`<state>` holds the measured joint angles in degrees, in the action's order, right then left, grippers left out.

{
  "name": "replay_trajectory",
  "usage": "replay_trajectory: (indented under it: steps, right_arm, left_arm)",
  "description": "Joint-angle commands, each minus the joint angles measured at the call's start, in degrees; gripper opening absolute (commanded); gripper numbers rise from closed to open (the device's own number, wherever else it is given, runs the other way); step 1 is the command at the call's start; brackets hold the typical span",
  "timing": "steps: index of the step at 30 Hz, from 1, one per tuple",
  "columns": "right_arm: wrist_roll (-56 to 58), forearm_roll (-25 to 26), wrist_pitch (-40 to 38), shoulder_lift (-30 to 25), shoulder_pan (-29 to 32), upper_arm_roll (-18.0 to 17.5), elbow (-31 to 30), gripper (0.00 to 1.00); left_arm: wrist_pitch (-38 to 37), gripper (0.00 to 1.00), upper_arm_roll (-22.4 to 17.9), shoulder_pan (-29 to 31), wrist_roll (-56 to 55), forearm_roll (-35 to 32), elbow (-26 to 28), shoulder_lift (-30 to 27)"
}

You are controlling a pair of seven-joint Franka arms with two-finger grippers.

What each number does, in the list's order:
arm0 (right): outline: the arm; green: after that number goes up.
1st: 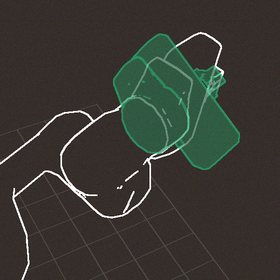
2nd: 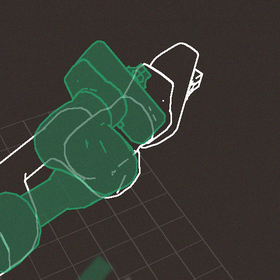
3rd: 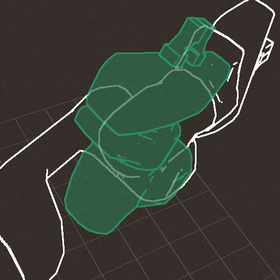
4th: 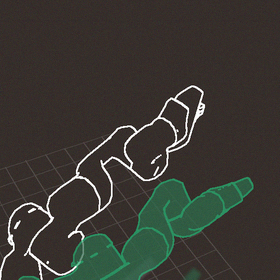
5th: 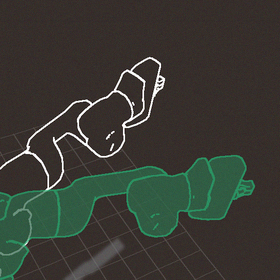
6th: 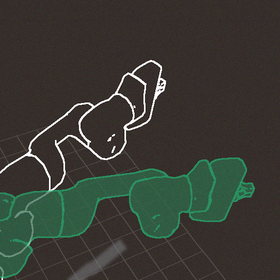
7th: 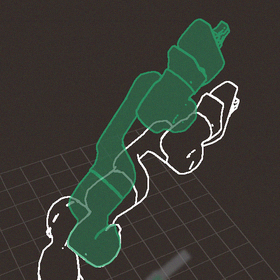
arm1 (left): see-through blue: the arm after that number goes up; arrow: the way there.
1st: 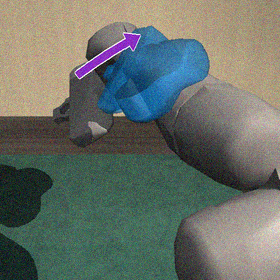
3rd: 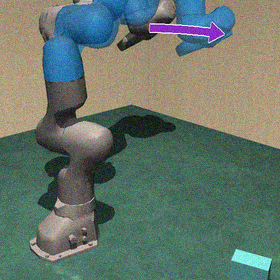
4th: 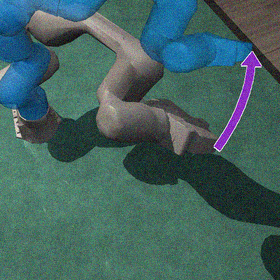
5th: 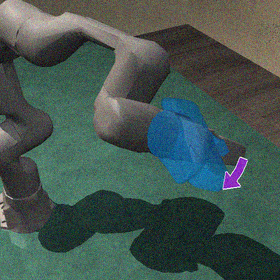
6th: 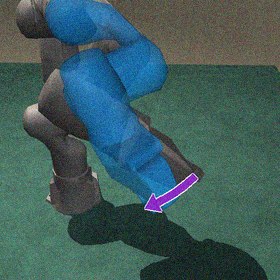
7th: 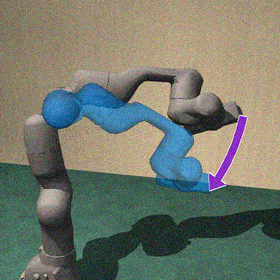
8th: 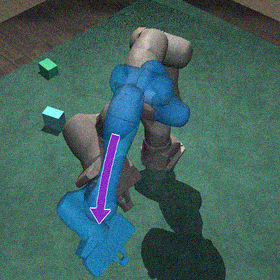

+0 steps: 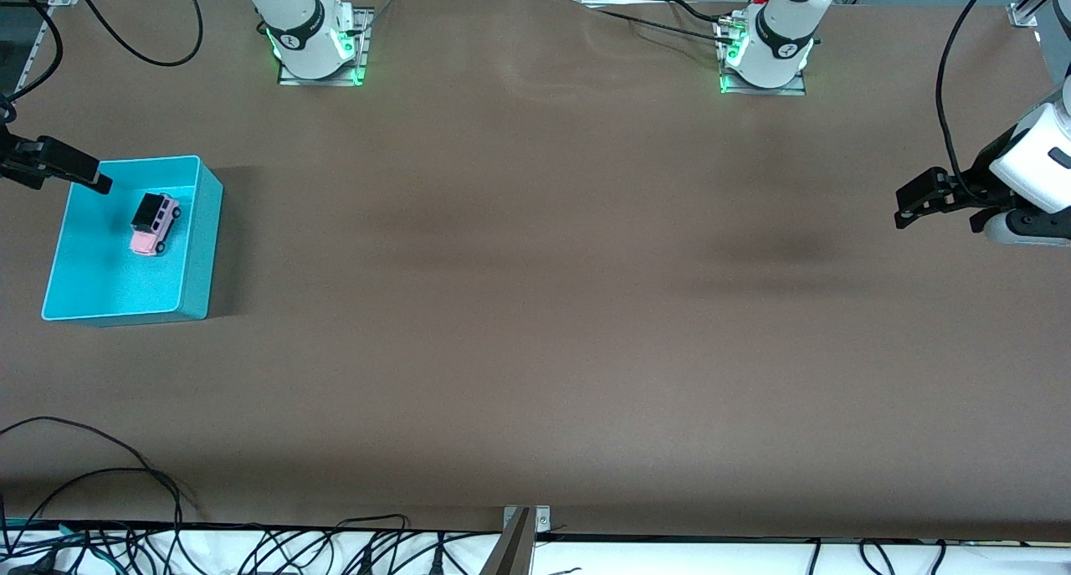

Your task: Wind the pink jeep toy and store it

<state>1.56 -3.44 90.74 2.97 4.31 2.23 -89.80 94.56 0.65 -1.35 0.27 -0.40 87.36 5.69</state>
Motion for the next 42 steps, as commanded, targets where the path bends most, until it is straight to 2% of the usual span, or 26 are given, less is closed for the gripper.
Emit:
replay_trajectory:
  steps: [1,11,42]
  right_arm:
    - [0.81,0.01,-0.57,0.63,-0.09,-0.04,1.73,1.0]
    - [7.4,0.63,-0.57,0.72,0.26,0.14,1.73,1.0]
    - [7.58,1.86,-0.57,0.72,0.17,0.23,1.73,1.0]
  left_arm:
    - [-0.25,1.0,-0.47,-0.59,1.05,-1.44,-1.75,0.72]
    - [-0.34,1.0,-0.38,-0.59,1.05,-1.44,-1.75,0.55]
    - [-0.34,1.0,-0.38,-0.59,1.05,-1.44,-1.75,0.64]
